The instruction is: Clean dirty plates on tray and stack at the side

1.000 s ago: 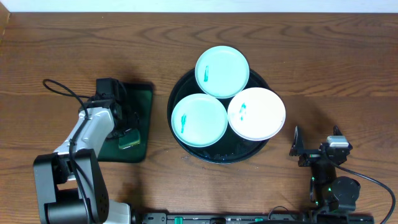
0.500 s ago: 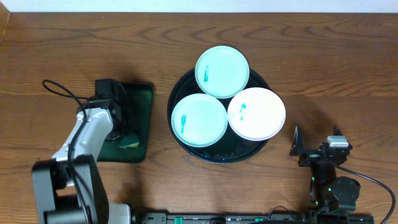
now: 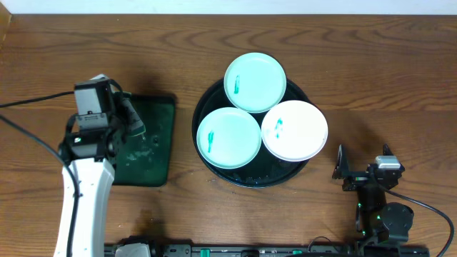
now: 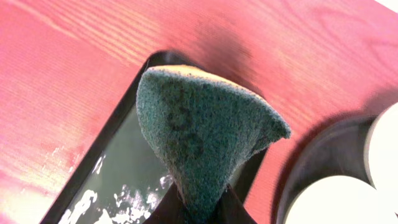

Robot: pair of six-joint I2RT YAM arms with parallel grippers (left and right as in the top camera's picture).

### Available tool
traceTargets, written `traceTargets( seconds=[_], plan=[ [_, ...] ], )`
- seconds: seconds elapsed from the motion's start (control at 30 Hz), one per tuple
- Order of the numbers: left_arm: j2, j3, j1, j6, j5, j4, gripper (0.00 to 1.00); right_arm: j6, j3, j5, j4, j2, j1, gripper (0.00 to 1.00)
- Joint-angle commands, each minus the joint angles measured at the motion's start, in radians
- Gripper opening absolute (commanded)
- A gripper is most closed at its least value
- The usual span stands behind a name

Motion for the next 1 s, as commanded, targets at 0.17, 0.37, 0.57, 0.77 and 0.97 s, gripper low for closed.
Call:
traceTargets(
  seconds=[0.17,0.37,0.57,0.77,0.97],
  plan=[
    [0.2,-0.091,0.005,0.0,-0.029,0.059,0.08,-0.011,-0.002,-0.005,-0.003,-0.006,-0.003,0.99],
    [0.055,0.062,0.005,0.0,-0.029,-0.085,0.07,-0.076,-0.002,0.066,-0.004,-0.006,-0.003,0.99],
    [-0.115,0.042,0.005,-0.003,-0.026,-0.09,0.07,-0.048,-0.002,0.05,0.013,-0.006,-0.002,0.99],
    [-0.036,-0.084,0.005,-0.084,-0.026,-0.022,0.07,0.045,-0.002,-0.233,0.162,-0.006,-0.001,0.99],
    [0.119,-0.111,0.005,-0.072,-0.021,-0.008,0.07,0.045,0.009,-0.425,0.588,-0.006,-0.001,0.99]
  ],
)
